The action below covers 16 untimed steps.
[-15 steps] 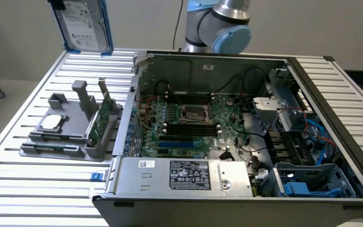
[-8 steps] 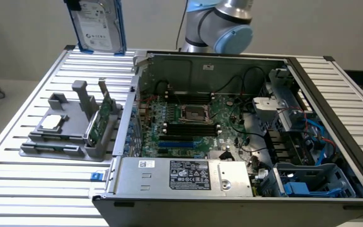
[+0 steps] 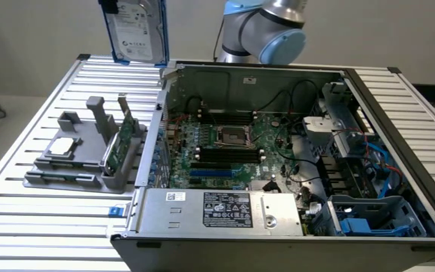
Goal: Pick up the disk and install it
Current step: 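Pick up the disk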
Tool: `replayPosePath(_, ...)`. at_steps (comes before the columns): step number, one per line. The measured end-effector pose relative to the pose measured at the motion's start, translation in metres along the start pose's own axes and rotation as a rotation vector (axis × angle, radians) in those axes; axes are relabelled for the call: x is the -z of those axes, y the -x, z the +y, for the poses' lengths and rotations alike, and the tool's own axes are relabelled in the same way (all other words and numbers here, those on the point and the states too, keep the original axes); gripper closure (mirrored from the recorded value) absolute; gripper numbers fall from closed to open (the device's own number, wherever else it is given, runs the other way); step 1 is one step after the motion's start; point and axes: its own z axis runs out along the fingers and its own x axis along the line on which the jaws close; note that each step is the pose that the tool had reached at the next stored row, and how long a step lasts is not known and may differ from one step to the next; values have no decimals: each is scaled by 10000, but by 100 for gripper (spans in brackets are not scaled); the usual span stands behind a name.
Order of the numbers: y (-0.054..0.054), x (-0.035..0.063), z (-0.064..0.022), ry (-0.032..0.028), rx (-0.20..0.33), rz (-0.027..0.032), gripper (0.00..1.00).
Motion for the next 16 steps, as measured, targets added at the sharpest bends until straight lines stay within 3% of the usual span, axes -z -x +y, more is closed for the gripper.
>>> replayPosePath(16,-47,-3,-729,12,-2,-201,67)
